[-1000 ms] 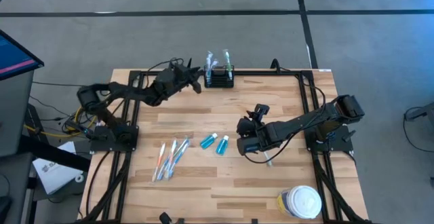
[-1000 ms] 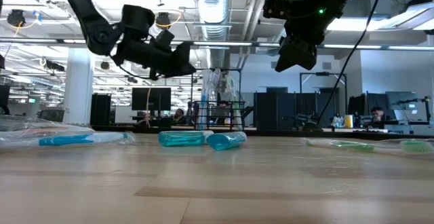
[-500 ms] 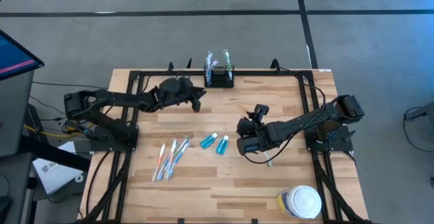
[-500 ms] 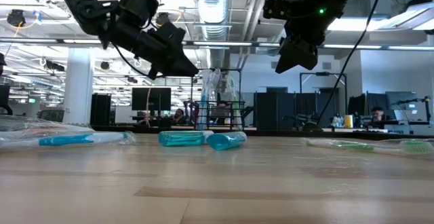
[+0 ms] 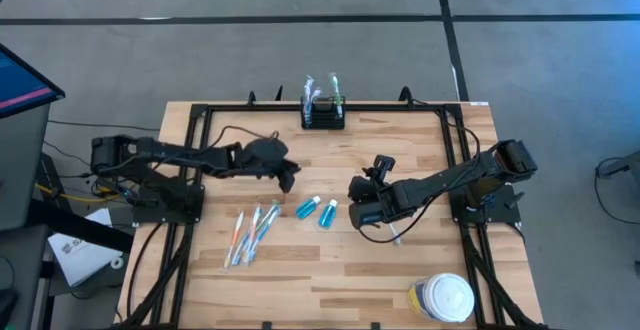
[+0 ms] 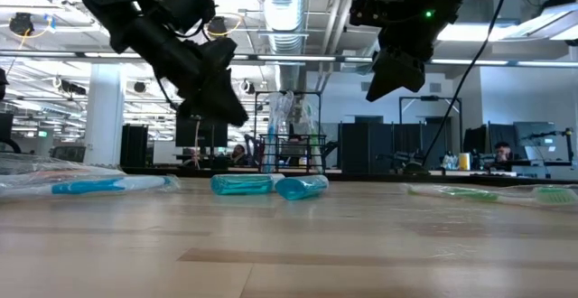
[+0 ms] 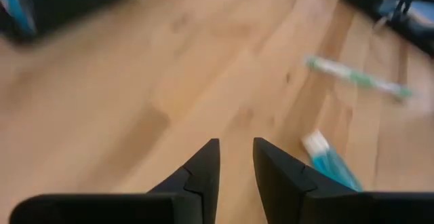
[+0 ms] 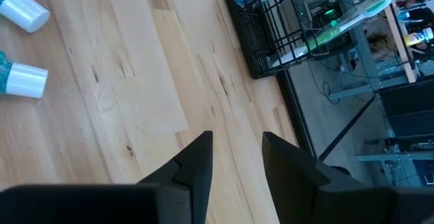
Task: Pick & Place toothbrushing station
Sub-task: Put the right orange toothbrush into the black wire organizer
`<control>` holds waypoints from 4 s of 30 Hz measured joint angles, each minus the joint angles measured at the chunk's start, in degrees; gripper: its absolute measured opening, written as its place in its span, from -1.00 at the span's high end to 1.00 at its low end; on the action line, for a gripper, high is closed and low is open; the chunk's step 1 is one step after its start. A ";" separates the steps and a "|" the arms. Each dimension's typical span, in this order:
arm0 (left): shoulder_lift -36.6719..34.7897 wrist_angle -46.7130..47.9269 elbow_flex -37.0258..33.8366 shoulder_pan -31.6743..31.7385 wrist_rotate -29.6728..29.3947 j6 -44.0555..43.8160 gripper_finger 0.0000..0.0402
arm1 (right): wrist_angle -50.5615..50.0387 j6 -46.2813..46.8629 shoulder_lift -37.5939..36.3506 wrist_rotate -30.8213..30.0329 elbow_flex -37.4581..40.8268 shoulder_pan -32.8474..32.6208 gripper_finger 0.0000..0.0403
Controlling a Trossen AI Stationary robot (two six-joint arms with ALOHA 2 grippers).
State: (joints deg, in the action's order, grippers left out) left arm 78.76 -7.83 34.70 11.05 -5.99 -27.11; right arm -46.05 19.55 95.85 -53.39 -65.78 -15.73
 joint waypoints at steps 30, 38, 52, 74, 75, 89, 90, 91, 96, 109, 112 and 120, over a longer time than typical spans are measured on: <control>-4.36 18.67 0.12 -28.93 8.79 -41.76 0.99 | 0.71 0.00 0.00 1.09 0.00 -0.81 0.41; -9.79 34.66 0.05 -34.30 5.64 -54.34 1.00 | 1.57 -0.44 0.00 1.09 0.01 -0.76 0.41; -9.40 38.98 0.04 -35.98 11.07 -57.55 0.98 | 1.74 -0.55 0.00 1.61 0.02 -0.74 0.41; -4.24 35.62 0.04 -37.07 13.18 -58.27 0.47 | 1.71 -0.50 0.00 2.58 0.00 -0.74 0.41; -3.46 35.31 0.04 -37.07 13.86 -58.27 0.46 | 1.71 -0.50 0.00 2.58 0.00 -0.74 0.41; -1.49 33.68 0.04 -37.03 16.51 -58.24 0.76 | 1.75 -0.48 0.00 2.58 0.00 -0.74 0.41; -1.49 33.57 0.04 -37.03 16.84 -58.17 0.85 | 1.76 -0.48 0.00 2.58 0.00 -0.74 0.41; -1.49 33.45 0.04 -37.03 16.99 -58.14 0.92 | 1.78 -0.48 0.00 2.58 0.00 -0.74 0.41; -1.79 32.38 0.04 -37.03 17.03 -57.99 0.99 | 1.91 -1.05 0.00 2.58 0.00 -0.76 0.41; -11.38 17.50 0.04 -36.43 9.94 -54.15 1.00 | 21.09 -26.81 0.02 2.80 0.00 -6.61 0.41; -13.21 15.51 0.07 -35.95 8.07 -51.09 1.00 | 25.74 -32.48 0.02 2.82 -0.01 -7.87 0.41; -13.90 9.41 0.07 -32.74 7.79 -44.75 1.00 | 36.26 -41.99 0.02 6.95 -0.02 -9.40 0.41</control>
State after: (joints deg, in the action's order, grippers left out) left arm 64.86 1.58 34.76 -21.69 1.80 -71.86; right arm -9.79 -22.44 95.88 -46.44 -65.80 -25.12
